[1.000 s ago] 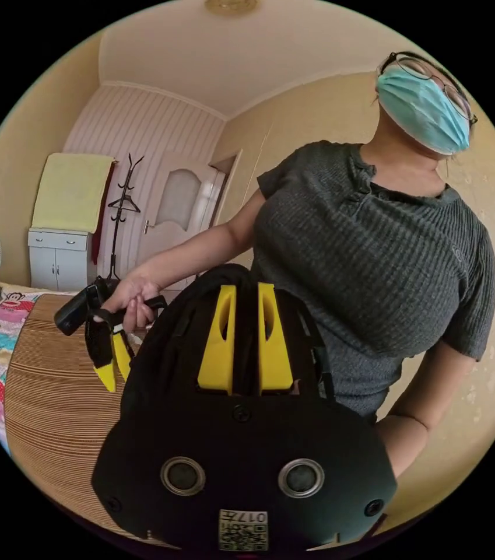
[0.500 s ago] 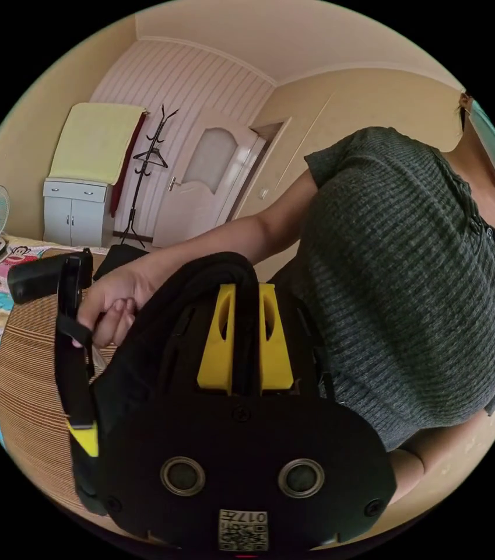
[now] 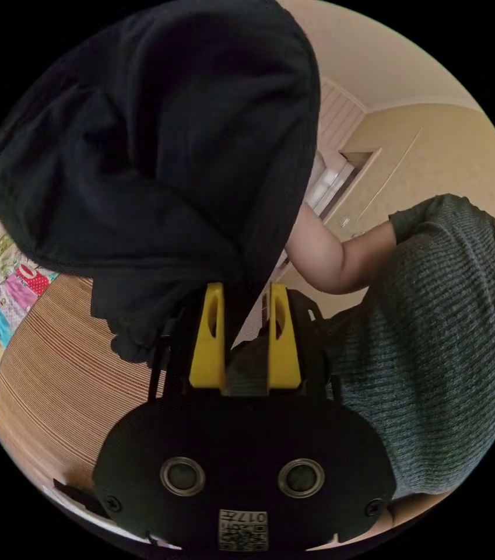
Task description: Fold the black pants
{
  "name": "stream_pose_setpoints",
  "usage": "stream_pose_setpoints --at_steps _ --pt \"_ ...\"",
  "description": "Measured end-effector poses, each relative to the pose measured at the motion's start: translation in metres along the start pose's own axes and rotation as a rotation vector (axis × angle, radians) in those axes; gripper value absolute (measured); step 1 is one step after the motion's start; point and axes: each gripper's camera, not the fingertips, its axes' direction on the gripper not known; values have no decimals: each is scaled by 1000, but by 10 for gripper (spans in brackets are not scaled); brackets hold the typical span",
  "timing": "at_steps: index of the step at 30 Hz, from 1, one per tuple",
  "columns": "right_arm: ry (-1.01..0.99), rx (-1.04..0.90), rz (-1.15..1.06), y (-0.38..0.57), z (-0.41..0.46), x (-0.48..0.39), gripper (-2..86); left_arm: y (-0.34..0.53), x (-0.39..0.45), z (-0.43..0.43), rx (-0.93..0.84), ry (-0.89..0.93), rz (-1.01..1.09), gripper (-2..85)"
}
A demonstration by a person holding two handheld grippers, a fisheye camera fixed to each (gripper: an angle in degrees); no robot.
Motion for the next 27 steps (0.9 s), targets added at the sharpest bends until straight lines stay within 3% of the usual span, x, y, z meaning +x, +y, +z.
stream_pose_setpoints --at_steps 5,8,10,15,18,23,27 --pt "-275 129 -218 -17 15 -40 20 22 -26 -29 25 -118 -96 91" --pt "-284 117 -265 -26 33 -60 19 37 -47 -71 170 -123 -184 89" --pt "-315 92 -285 -24 47 -67 19 54 -67 -112 337 -63 -244 102" --pt "-466 124 -148 1 92 -49 18 70 -111 -154 511 116 -344 148" --pt "-537 72 -108 11 132 -47 18 64 -136 -161 507 192 -396 192" --pt "-719 -53 -56 22 204 -57 19 47 -177 -168 483 497 -391 224" --pt "-706 -64 -107 32 223 -67 19 15 -181 -158 431 676 -197 263"
